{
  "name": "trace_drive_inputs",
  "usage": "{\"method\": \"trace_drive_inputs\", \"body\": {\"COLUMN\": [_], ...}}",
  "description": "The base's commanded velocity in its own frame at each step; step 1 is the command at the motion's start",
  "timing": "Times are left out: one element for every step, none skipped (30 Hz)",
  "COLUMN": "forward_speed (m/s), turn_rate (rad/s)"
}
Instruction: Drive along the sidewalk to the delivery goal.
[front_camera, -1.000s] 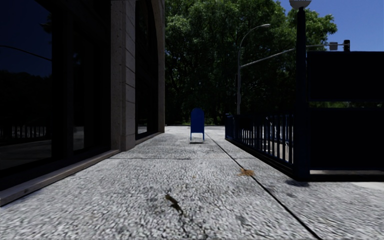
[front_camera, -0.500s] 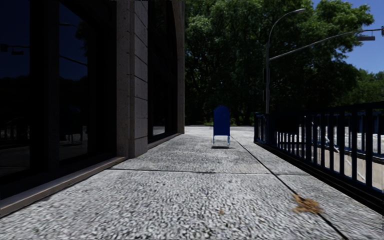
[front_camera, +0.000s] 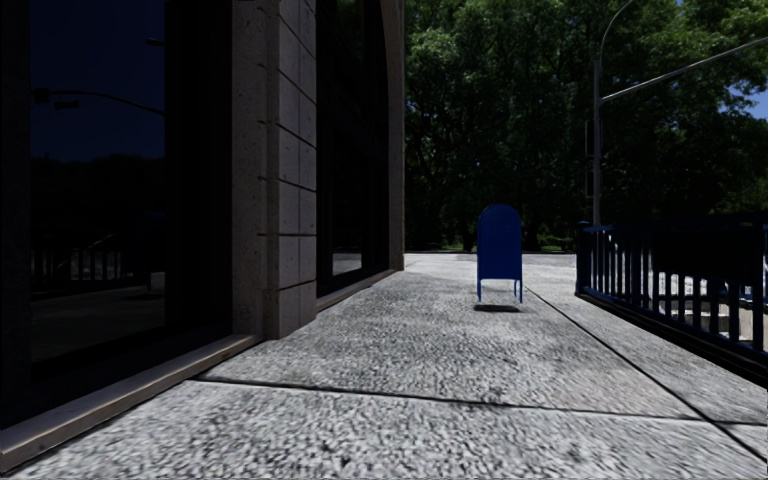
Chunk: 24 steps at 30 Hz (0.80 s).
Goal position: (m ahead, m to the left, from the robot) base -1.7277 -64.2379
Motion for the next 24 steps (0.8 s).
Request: {"method": "trace_drive_inputs", "body": {"forward_speed": [2.0, 2.0, 2.0, 2.0, 2.0, 2.0, 2.0, 2.0, 2.0, 2.0, 2.0, 2.0, 2.0, 2.0, 2.0, 2.0, 2.0, 2.0, 2.0, 2.0, 2.0, 2.0, 2.0, 2.0], "turn_rate": [0.0, 0.0, 0.0, 0.0, 0.0, 0.0, 0.0, 0.0, 0.0, 0.0, -0.01, -0.02, -0.02, -0.03, -0.03, -0.06, -0.12, -0.2, -0.2, -0.25, -0.27, -0.28, -0.26, -0.26]}}
